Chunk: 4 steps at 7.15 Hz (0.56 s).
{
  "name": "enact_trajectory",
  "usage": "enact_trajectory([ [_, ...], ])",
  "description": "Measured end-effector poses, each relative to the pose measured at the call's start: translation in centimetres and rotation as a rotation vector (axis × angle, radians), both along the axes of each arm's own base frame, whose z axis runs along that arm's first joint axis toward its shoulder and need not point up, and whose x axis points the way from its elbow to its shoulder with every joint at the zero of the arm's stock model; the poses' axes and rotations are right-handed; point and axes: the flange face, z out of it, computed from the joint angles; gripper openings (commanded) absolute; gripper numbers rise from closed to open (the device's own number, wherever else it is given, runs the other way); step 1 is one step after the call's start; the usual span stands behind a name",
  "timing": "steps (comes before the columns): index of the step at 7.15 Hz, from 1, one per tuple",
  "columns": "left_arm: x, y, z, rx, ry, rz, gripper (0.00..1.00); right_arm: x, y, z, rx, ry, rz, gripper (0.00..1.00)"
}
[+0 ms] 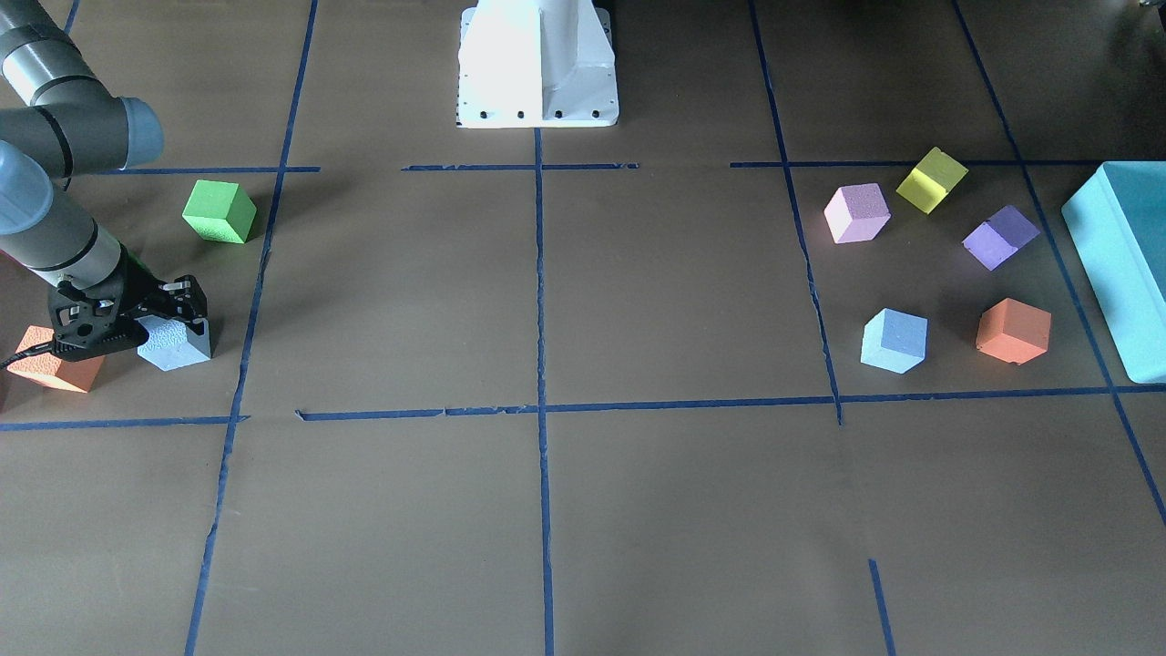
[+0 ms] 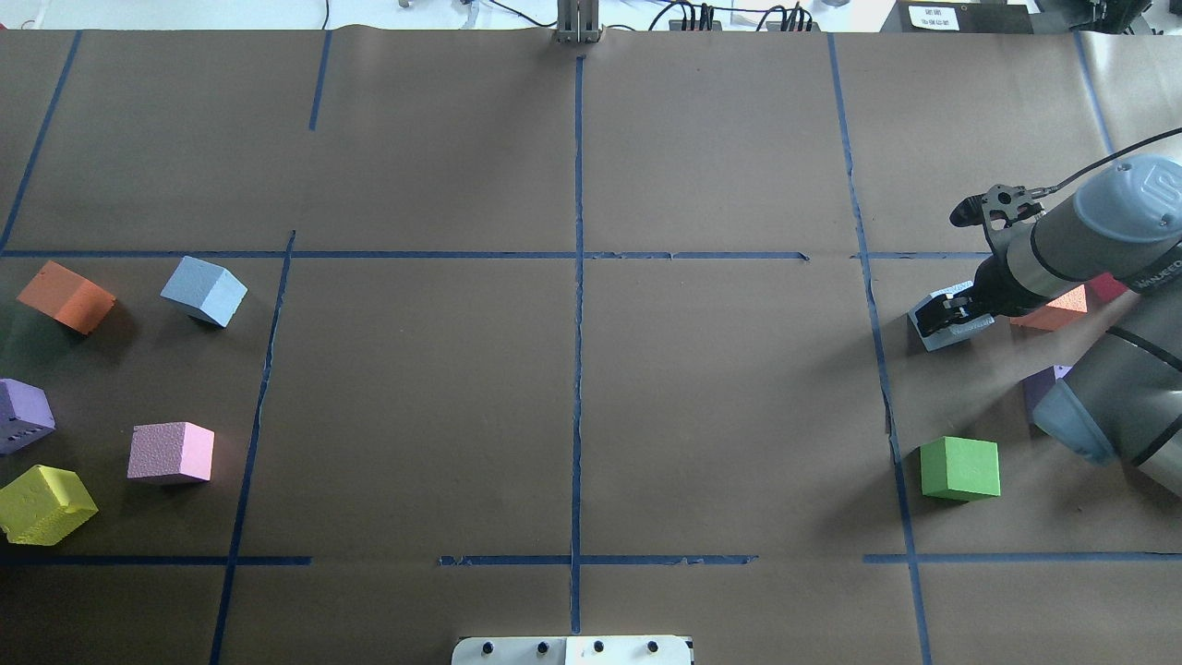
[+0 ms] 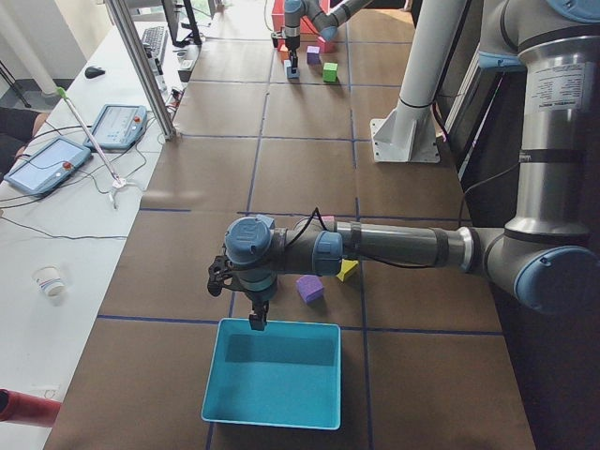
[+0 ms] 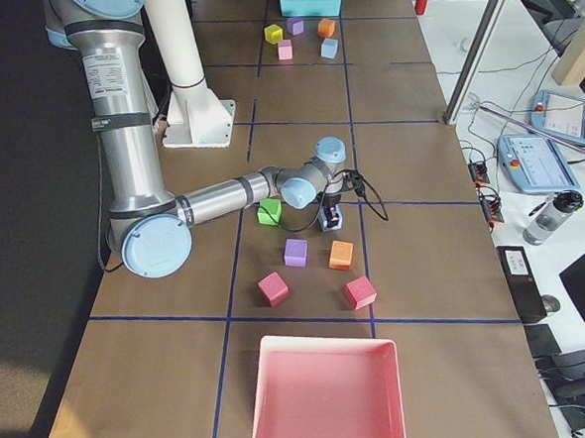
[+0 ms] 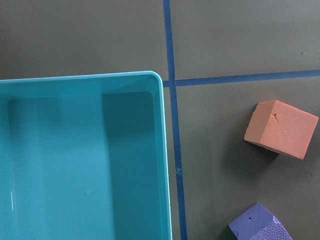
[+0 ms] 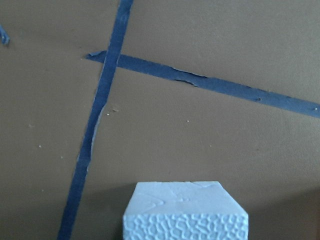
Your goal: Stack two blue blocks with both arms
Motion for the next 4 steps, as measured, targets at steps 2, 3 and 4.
enact_trajectory([
  [2, 0.0, 0.0, 0.0, 0.001, 0.0, 0.0, 1.0, 0.8, -0.7, -1.6, 0.013, -0.02, 0.003, 0.0],
  [3, 0.0, 0.0, 0.0, 0.0, 0.0, 0.001, 1.0, 0.6, -1.9, -4.2, 0.013, -0.03, 0.007, 0.0],
  [4, 0.0, 0.1, 0.1, -0.002, 0.0, 0.001, 1.0, -0.7, -3.7, -8.4, -0.003, -0.024, 0.009, 0.0],
])
